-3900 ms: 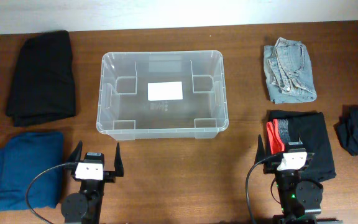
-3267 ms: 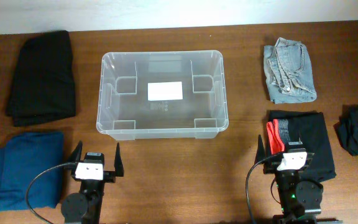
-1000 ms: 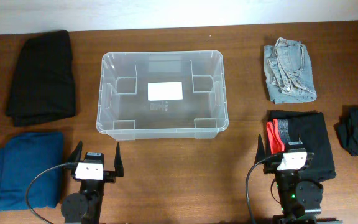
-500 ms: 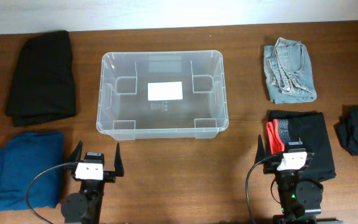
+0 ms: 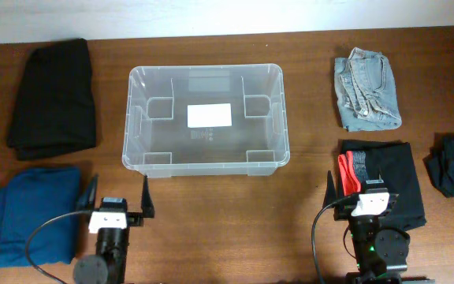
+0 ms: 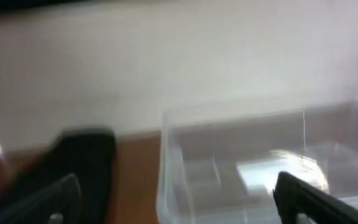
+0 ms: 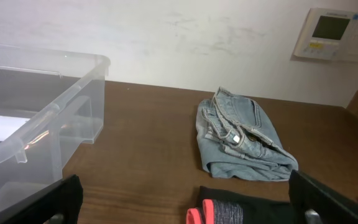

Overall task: Pack container
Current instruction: 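Move the left gripper up toward the folded black garment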

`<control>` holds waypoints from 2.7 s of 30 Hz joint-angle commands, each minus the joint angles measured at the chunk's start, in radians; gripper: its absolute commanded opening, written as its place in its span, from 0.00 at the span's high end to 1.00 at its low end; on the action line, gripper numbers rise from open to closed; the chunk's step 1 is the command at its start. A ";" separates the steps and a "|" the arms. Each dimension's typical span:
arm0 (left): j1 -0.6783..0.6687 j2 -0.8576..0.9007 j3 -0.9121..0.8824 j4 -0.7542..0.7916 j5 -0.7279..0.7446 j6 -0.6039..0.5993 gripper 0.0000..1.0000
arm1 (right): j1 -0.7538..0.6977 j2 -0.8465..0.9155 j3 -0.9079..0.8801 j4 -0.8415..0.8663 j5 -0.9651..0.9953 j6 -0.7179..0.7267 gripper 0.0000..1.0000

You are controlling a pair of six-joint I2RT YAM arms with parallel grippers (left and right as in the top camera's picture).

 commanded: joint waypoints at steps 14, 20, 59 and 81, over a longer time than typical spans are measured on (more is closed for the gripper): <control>0.018 0.097 0.376 -0.359 -0.170 0.012 0.01 | -0.007 -0.010 -0.005 -0.006 0.006 -0.003 0.02; 0.083 0.419 0.724 -0.621 -0.165 0.057 0.00 | -0.007 -0.010 -0.005 -0.006 0.006 -0.003 0.02; 0.290 1.487 1.733 -1.239 0.050 -0.061 0.00 | -0.007 -0.010 -0.005 -0.006 0.006 -0.003 0.01; 0.249 1.912 1.733 -1.144 -0.432 -0.090 0.01 | -0.007 -0.010 -0.005 -0.006 0.006 -0.003 0.02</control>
